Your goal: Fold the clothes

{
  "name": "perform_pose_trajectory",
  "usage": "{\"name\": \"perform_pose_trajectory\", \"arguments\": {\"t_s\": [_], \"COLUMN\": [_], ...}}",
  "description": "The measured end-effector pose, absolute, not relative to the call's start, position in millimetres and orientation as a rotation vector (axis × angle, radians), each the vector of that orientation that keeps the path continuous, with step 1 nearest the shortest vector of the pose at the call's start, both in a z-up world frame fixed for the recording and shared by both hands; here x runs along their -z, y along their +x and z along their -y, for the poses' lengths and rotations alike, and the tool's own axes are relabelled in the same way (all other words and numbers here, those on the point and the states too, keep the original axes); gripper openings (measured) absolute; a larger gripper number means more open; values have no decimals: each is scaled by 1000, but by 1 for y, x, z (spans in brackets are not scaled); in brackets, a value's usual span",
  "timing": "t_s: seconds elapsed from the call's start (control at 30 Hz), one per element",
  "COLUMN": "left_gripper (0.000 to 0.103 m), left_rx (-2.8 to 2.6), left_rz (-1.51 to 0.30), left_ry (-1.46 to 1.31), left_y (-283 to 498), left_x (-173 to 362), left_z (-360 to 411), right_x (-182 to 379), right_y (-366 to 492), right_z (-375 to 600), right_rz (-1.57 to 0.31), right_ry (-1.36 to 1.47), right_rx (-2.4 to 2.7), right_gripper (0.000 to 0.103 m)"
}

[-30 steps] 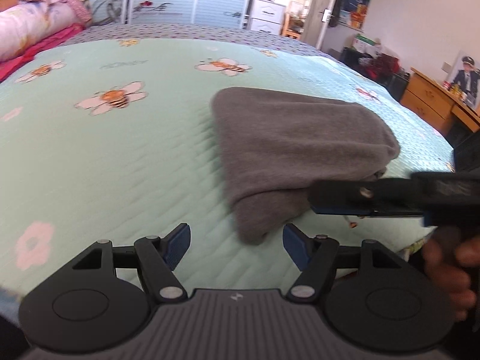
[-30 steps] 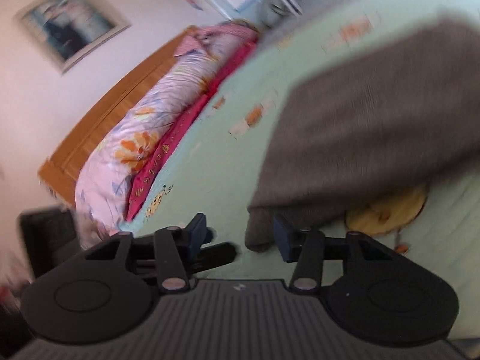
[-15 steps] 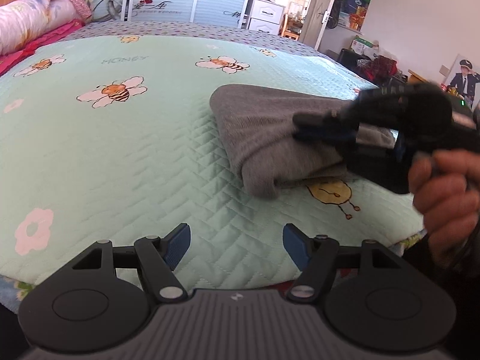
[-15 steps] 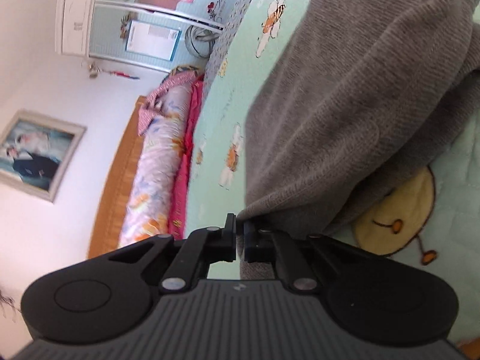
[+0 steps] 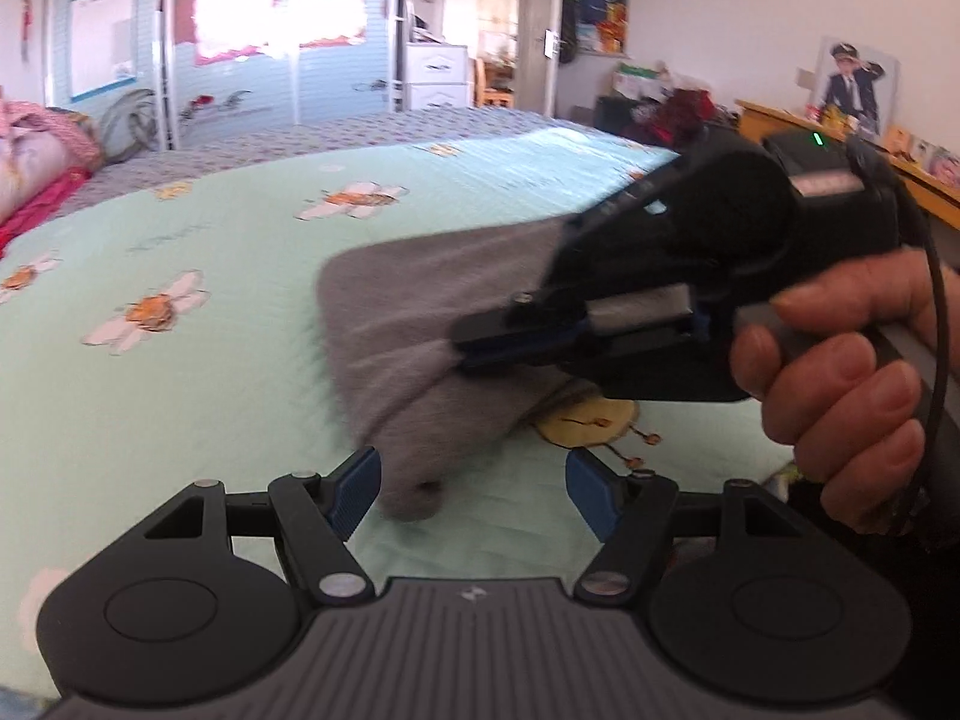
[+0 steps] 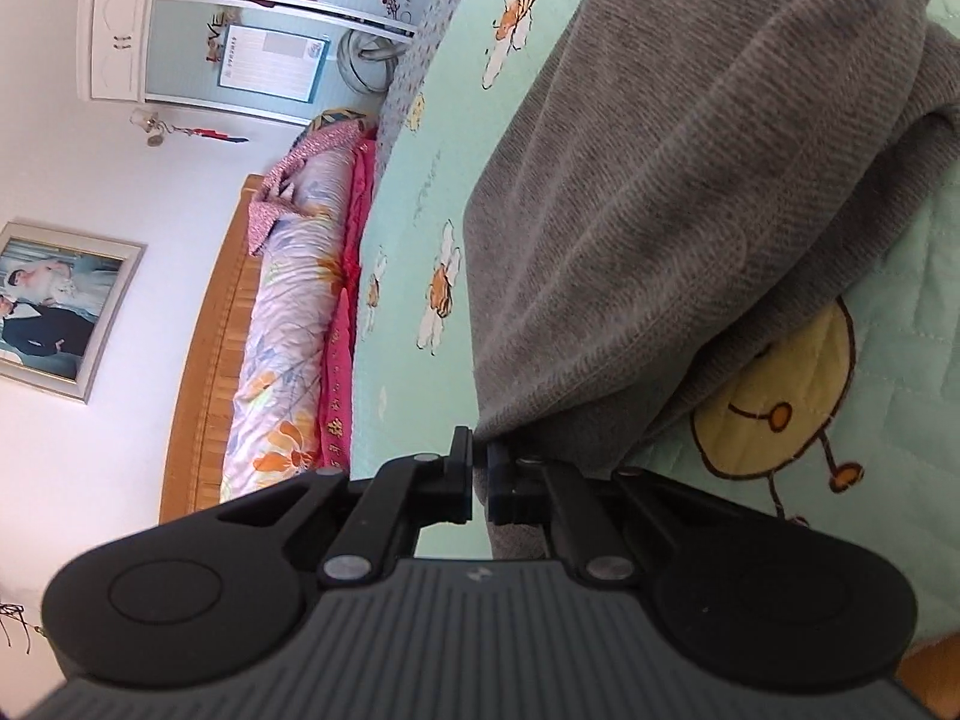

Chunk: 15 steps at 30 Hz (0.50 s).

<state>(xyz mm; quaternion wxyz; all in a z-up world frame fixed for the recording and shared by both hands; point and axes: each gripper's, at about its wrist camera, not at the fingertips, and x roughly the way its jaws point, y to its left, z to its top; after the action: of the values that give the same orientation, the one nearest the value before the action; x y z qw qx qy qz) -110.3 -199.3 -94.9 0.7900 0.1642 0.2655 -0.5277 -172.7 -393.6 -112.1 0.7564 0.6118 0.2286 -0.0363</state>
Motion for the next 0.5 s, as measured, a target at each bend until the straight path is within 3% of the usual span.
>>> {"name": "perform_pose_trajectory", "arguments": {"t_s": [0.3,0.37,0.5], "left_gripper": [70,64,68], "left_rx": [1165,1151,1135], "left_rz": [-684,-648,-547], "left_ry": [411,375,305], "left_y": [-110,-112,-111], "left_x": [125,111,85], "left_z": [211,203,188], "right_x": [111,108,95], "right_y": [-182,-185,-198], "right_z": [401,404,406], "right_rz": [-508,-501,-484], "right_ry": [1358,1374,1332], "right_rx": [31,11,-4], "right_gripper": [20,23,23]}}
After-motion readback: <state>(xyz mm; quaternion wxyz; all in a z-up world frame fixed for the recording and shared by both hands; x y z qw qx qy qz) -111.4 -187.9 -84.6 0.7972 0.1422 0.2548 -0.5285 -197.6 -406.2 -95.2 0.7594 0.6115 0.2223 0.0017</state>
